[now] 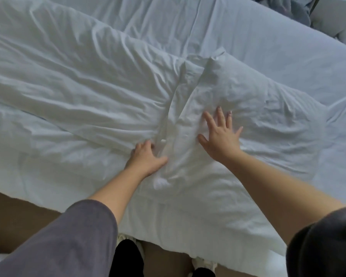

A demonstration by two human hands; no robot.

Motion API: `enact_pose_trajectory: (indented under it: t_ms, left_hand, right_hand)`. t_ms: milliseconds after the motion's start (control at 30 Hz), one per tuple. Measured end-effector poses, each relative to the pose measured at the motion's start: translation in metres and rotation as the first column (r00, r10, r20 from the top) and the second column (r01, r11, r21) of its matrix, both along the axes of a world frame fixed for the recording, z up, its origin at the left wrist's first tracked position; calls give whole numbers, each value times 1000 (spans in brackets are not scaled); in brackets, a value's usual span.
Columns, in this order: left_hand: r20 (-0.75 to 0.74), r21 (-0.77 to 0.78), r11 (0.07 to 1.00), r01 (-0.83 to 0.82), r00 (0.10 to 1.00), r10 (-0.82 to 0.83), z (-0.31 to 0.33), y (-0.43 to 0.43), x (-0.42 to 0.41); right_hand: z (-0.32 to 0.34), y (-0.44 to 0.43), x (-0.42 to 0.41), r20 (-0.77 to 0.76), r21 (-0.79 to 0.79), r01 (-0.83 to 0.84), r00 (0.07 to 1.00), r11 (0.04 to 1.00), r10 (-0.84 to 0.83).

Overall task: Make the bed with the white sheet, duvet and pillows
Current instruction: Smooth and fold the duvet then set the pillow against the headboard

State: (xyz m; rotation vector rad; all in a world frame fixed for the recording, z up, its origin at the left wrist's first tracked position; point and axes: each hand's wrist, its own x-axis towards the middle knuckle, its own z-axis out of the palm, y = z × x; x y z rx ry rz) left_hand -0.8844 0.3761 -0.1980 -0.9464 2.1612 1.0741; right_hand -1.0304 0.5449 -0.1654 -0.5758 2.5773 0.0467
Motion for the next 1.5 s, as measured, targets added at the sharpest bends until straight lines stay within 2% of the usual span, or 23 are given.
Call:
enact_pose_trajectory:
  t_ms: [67, 100, 233, 300, 400, 467, 567, 667, 767, 833, 900, 1033, 1100, 1167, 1233, 1267, 1400, 1500]
  left_hand:
    - [-137, 87, 978, -191, 970, 202, -2, 2, -34]
    - [-125, 127, 970, -209, 966, 224, -7, 5, -48]
    - [21, 185, 972, -146, 989, 144, -23, 34, -62]
    - [-42, 204, 965, -163, 984, 175, -19, 39, -55]
    - [-129, 277, 942, -190, 964, 232, -3, 23, -32]
    - [-121, 283, 929, -238, 952, 281, -3, 1, -7]
    - [-66, 233, 938, -256, 958, 278, -17, -27, 19]
    - [-25, 313, 899, -307, 943, 331, -32, -33, 11]
    - [-49, 402, 836, -374, 903, 428, -37, -23, -19]
    - [-68, 372, 876, -308, 932, 356, -26, -18, -40]
    - [-120, 275, 928, -251, 949, 292, -6, -24, -58]
    - [-272, 125, 966, -225, 929, 251, 33, -67, -75]
    - [-226, 32, 973, -228, 947, 229, 30, -94, -70]
    - [-67, -30, 975, -220, 974, 218, 19, -113, -57]
    - [50, 10, 956, -292, 955, 291, 2, -121, -47]
    - [41, 43, 944, -327, 945, 326, -5, -120, -45]
    - [-201, 160, 902, -401, 881, 428, -23, -106, -53]
    - [-215, 153, 872, -466, 845, 489, -27, -103, -59]
  right_hand:
    - [-17, -4, 1, -42, -40, 37, 998, 998, -39]
    - [-24, -6, 2, -33, -63, 61, 997, 996, -63]
    - [-34, 0, 10, 39, -72, 66, 997, 995, -63]
    - [-24, 6, 16, 31, -87, 52, 998, 995, -49]
    - [-2, 11, 22, -83, -122, 29, 996, 992, -40]
    - [1, 9, 27, -103, -112, 25, 994, 993, -36]
    - [-22, 5, 33, -7, -49, -5, 1000, 999, 4]
    - [-55, 4, 33, 31, 24, 1, 1000, 1000, -2]
    - [-65, 5, 29, 3, 1, 54, 999, 999, -54]
    - [-59, 7, 29, -17, -12, 86, 996, 996, -86]
    - [-47, 7, 29, -24, -34, 148, 989, 988, -149]
    - [-18, -22, 16, -37, -154, 233, 970, 960, -241]
    - [-19, -40, 13, -18, -152, 199, 979, 968, -204]
    - [-34, -51, 16, 64, -87, 146, 988, 985, -141]
    - [-54, -54, 21, 127, -6, 117, 985, 993, -116]
    - [-63, -55, 22, 135, 21, 116, 984, 993, -118]
    - [-77, -49, 13, 82, 7, 98, 992, 995, -98]
    - [-75, -22, -1, -5, 34, 149, 989, 988, -149]
